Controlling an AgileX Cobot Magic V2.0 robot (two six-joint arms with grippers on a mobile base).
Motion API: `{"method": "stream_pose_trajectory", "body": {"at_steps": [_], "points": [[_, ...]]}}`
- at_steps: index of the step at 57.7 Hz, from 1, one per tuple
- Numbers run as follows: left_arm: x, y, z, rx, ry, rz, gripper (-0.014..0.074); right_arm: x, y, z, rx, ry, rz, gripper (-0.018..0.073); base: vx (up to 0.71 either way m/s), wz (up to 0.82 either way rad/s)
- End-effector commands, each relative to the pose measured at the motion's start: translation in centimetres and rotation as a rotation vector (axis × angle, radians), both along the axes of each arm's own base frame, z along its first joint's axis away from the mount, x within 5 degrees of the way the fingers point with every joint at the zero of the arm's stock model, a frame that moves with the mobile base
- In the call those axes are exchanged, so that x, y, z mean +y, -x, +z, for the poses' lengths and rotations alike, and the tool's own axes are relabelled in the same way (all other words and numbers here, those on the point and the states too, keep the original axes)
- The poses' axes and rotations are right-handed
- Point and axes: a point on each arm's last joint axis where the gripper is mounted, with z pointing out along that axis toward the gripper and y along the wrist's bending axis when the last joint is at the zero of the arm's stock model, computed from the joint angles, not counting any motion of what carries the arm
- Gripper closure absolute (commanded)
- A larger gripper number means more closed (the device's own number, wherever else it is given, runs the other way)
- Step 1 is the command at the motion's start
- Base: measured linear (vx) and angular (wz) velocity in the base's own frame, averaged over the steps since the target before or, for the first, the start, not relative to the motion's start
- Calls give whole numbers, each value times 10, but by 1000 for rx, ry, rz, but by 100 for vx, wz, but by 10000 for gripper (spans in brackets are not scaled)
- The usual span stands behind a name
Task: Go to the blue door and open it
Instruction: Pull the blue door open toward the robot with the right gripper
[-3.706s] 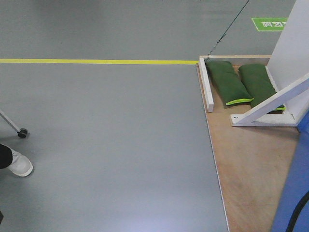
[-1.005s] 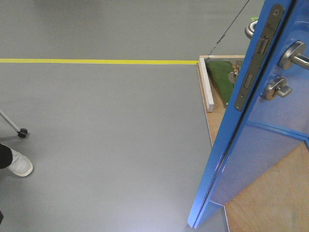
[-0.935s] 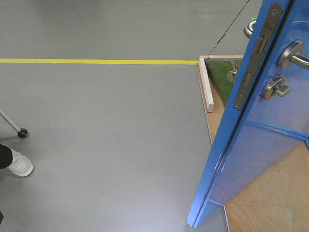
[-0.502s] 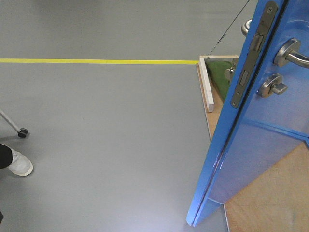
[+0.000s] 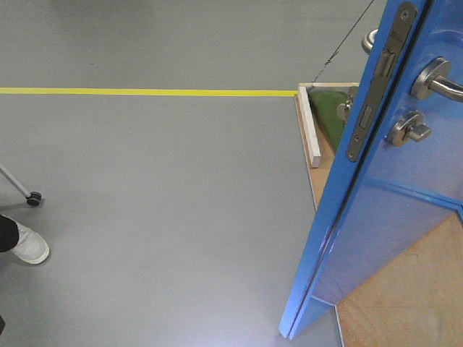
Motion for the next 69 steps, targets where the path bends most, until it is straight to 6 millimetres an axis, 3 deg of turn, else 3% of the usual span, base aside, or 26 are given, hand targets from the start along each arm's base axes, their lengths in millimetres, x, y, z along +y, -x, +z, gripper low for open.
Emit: {"method": "stream_pose_trajectory", "body": {"at_steps": [1,69], "points": [[-1,1,17,-123,9,-11,524,-2,7,17,-94,-24,-27,547,0,0],[-1,1,17,-123,9,-11,524,-2,7,17,-94,-24,-27,547,8,5]]}}
